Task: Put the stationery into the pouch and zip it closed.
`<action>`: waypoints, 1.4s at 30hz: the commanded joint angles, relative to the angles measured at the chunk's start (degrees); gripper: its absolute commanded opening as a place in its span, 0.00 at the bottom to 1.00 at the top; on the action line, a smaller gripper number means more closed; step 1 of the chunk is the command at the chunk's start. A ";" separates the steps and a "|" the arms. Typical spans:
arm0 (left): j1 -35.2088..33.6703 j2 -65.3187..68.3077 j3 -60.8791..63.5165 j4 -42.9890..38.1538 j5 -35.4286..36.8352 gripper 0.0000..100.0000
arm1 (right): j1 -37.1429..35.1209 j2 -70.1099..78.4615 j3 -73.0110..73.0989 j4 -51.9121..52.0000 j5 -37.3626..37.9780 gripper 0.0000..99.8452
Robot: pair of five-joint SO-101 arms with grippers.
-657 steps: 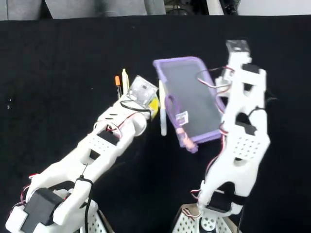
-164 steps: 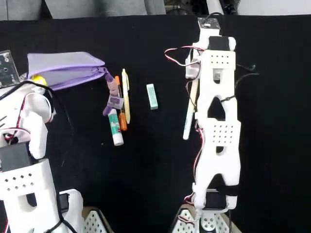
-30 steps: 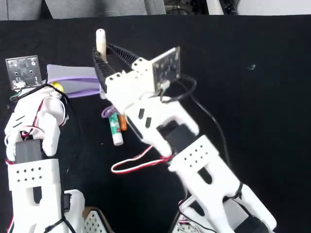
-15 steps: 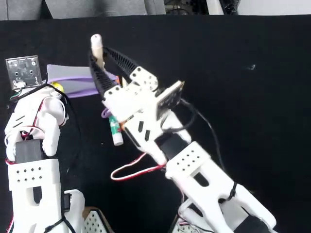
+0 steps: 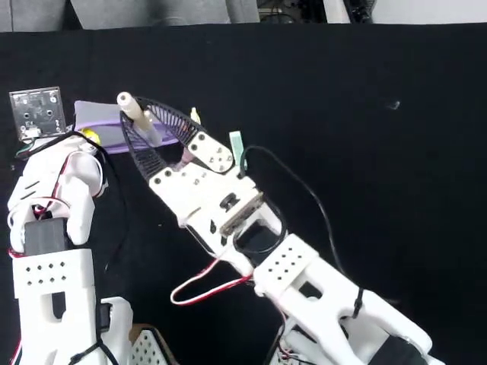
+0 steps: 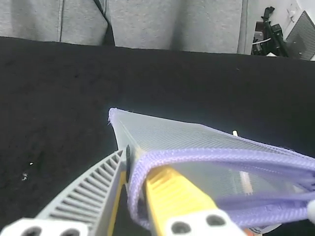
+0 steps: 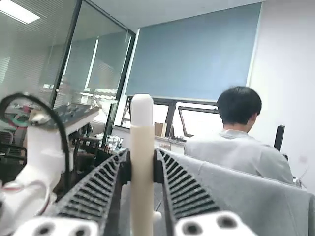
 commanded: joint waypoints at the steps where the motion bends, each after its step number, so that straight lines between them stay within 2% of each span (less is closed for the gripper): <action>1: 0.66 -1.14 -1.10 -1.93 -0.18 0.03 | -0.26 0.13 0.84 -1.58 0.79 0.01; 7: 0.57 -1.23 -1.19 -1.93 -0.18 0.03 | 0.00 4.00 5.23 -1.58 0.88 0.01; 11: 0.57 -1.23 -1.45 -1.93 -0.18 0.03 | 0.35 2.77 8.57 -1.58 6.07 0.01; 27: 0.57 -1.23 -1.45 -2.02 -0.18 0.03 | -2.55 -20.79 15.16 -1.14 7.56 0.01; 30: 0.57 -1.23 -1.45 -2.02 -0.18 0.03 | -2.81 -19.21 12.35 -1.41 6.95 0.01; 36: 0.57 -1.58 -1.19 -1.93 -0.18 0.03 | -2.46 -10.15 5.85 -2.02 -0.97 0.01; 42: 0.57 -1.67 -1.19 -1.93 -0.18 0.03 | -2.37 2.77 5.14 -18.73 0.62 0.01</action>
